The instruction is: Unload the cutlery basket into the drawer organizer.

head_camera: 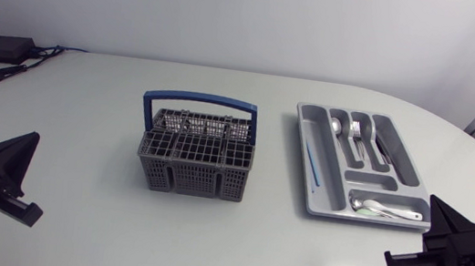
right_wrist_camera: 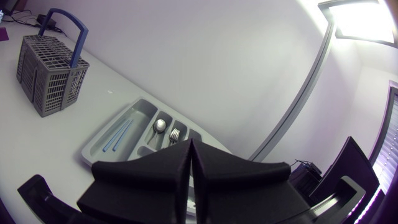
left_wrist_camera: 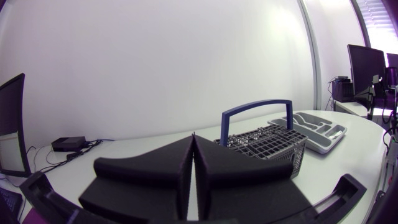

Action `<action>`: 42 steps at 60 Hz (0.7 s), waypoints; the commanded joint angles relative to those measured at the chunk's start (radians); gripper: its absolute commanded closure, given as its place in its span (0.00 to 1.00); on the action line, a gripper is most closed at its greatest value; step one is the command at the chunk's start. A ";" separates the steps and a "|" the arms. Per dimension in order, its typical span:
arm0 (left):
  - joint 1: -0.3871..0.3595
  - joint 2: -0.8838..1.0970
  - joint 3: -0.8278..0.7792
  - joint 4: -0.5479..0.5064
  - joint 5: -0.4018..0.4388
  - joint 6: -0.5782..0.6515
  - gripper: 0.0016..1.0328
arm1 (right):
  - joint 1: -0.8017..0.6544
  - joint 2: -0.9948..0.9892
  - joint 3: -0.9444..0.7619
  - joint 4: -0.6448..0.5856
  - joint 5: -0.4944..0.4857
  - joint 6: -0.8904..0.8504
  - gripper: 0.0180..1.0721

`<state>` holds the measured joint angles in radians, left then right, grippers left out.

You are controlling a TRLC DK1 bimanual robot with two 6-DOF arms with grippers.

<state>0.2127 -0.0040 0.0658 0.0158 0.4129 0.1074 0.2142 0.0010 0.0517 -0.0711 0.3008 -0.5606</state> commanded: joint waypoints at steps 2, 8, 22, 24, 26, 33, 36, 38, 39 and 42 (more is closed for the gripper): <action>-0.010 -0.010 -0.023 -0.007 -0.002 -0.020 0.97 | -0.010 -0.009 -0.018 0.014 0.008 0.010 0.95; -0.013 -0.010 -0.026 -0.008 -0.002 -0.017 0.97 | -0.010 -0.009 -0.018 0.010 0.004 0.010 0.95; -0.033 -0.010 -0.035 -0.033 -0.002 -0.005 0.97 | 0.001 0.007 -0.012 -0.027 0.006 0.005 0.95; -0.036 -0.010 -0.034 -0.039 -0.002 0.000 0.97 | -0.010 0.007 -0.012 -0.027 0.006 0.004 0.95; -0.038 -0.010 -0.034 -0.040 -0.002 0.000 0.97 | -0.019 0.008 -0.012 -0.030 0.001 0.001 0.95; -0.038 -0.010 -0.032 -0.048 -0.003 0.011 0.97 | -0.027 0.001 -0.012 -0.032 -0.006 -0.002 0.95; -0.041 -0.010 -0.032 -0.053 -0.003 0.025 0.97 | -0.036 -0.006 -0.012 -0.033 -0.015 -0.002 0.95; -0.039 -0.010 -0.032 -0.053 -0.003 0.025 0.97 | -0.039 -0.006 -0.012 -0.035 -0.028 -0.002 0.95; -0.039 -0.010 -0.032 -0.054 -0.005 0.025 0.97 | -0.038 -0.006 -0.012 -0.035 -0.031 -0.002 0.95; -0.039 -0.010 -0.032 -0.054 -0.003 0.032 0.97 | -0.030 -0.009 -0.012 -0.033 -0.031 -0.004 0.95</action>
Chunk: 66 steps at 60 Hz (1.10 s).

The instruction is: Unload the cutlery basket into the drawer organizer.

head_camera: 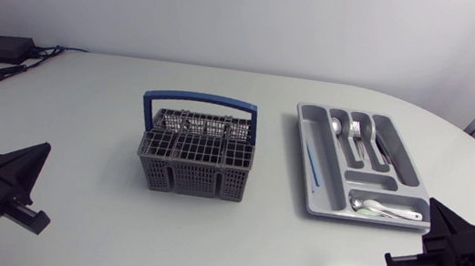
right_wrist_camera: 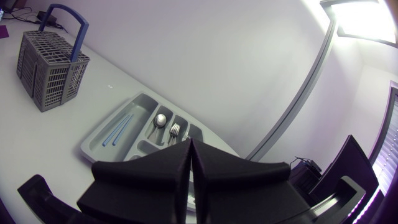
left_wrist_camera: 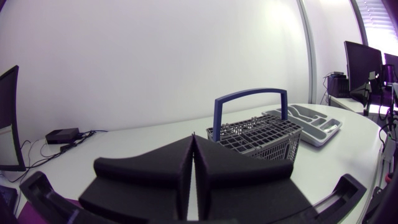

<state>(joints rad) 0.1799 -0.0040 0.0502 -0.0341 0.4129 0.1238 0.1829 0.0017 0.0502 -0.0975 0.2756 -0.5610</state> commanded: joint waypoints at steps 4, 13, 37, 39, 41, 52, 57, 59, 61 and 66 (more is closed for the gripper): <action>-0.010 -0.010 -0.015 -0.021 -0.003 0.034 0.97 | 0.007 -0.008 -0.009 -0.015 -0.018 -0.002 0.94; -0.011 -0.010 -0.009 -0.059 -0.003 0.059 0.97 | -0.014 -0.006 -0.007 -0.019 -0.024 0.009 0.94; -0.042 -0.007 -0.017 -0.042 -0.102 0.018 0.97 | -0.075 -0.008 -0.019 0.014 -0.069 0.182 0.94; -0.048 -0.006 -0.019 -0.038 -0.116 0.011 0.97 | -0.080 -0.007 -0.020 0.018 -0.078 0.200 0.94; -0.054 -0.006 -0.020 -0.035 -0.129 0.005 0.97 | -0.085 -0.007 -0.021 0.022 -0.087 0.215 0.94; -0.088 -0.003 -0.028 -0.017 -0.205 -0.029 0.97 | -0.111 -0.006 -0.029 0.042 -0.137 0.308 0.94; -0.103 -0.002 -0.032 -0.008 -0.239 -0.045 0.97 | -0.123 -0.005 -0.033 0.051 -0.160 0.349 0.94; -0.109 -0.001 -0.033 -0.005 -0.253 -0.051 0.97 | -0.128 -0.005 -0.034 0.055 -0.169 0.366 0.94; -0.115 -0.001 -0.035 -0.002 -0.266 -0.057 0.97 | -0.132 -0.004 -0.035 0.058 -0.178 0.382 0.94; -0.130 0.000 -0.038 0.007 -0.301 -0.073 0.97 | -0.144 -0.004 -0.039 0.068 -0.201 0.424 0.94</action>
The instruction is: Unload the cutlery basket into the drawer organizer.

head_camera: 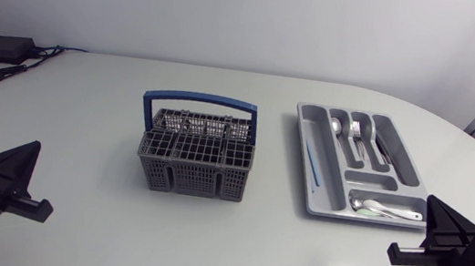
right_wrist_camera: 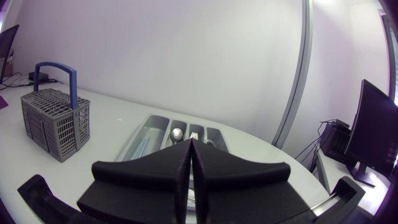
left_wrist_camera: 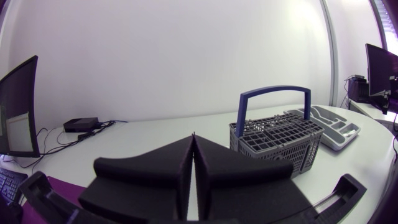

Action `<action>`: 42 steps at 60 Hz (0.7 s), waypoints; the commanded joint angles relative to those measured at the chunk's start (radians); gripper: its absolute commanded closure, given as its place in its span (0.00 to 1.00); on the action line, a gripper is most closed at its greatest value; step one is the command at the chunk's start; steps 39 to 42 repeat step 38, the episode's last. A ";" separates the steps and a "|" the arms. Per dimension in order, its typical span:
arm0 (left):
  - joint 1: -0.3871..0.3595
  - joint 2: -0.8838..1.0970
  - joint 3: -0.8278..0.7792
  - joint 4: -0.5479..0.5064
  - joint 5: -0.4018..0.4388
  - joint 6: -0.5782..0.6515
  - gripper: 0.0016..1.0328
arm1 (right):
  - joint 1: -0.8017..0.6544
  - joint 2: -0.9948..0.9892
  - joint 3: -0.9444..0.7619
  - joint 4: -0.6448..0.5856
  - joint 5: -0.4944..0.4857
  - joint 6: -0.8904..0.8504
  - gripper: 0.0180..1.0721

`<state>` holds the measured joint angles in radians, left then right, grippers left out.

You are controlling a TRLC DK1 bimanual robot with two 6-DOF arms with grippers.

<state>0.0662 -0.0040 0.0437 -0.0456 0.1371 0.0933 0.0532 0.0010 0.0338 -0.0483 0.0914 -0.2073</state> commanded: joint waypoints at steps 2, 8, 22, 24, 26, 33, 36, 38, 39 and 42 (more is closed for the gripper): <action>-0.022 0.001 -0.033 0.021 -0.038 -0.048 0.97 | -0.019 -0.003 -0.024 0.022 -0.025 0.087 0.94; -0.041 0.002 -0.038 0.032 -0.080 -0.067 0.97 | -0.033 -0.002 -0.028 0.033 -0.053 0.137 0.94; -0.066 0.004 -0.044 0.046 -0.137 -0.093 0.96 | -0.053 -0.001 -0.034 0.048 -0.091 0.207 0.94; -0.066 0.004 -0.044 0.046 -0.137 -0.093 0.95 | -0.053 -0.001 -0.034 0.048 -0.091 0.207 0.94; -0.066 0.004 -0.044 0.046 -0.137 -0.093 0.89 | -0.053 -0.001 -0.034 0.048 -0.091 0.207 0.94; -0.066 0.004 -0.044 0.046 -0.137 -0.093 0.79 | -0.053 -0.001 -0.034 0.048 -0.091 0.207 0.94; -0.066 0.004 -0.044 0.046 -0.137 -0.093 0.79 | -0.053 -0.001 -0.034 0.048 -0.091 0.207 0.94; -0.066 0.004 -0.044 0.046 -0.137 -0.093 0.79 | -0.053 -0.001 -0.034 0.048 -0.091 0.207 0.94; -0.066 0.004 -0.044 0.046 -0.137 -0.093 0.79 | -0.053 -0.001 -0.034 0.048 -0.091 0.207 0.94; -0.066 0.004 -0.044 0.046 -0.137 -0.093 0.79 | -0.053 -0.001 -0.034 0.048 -0.091 0.207 0.94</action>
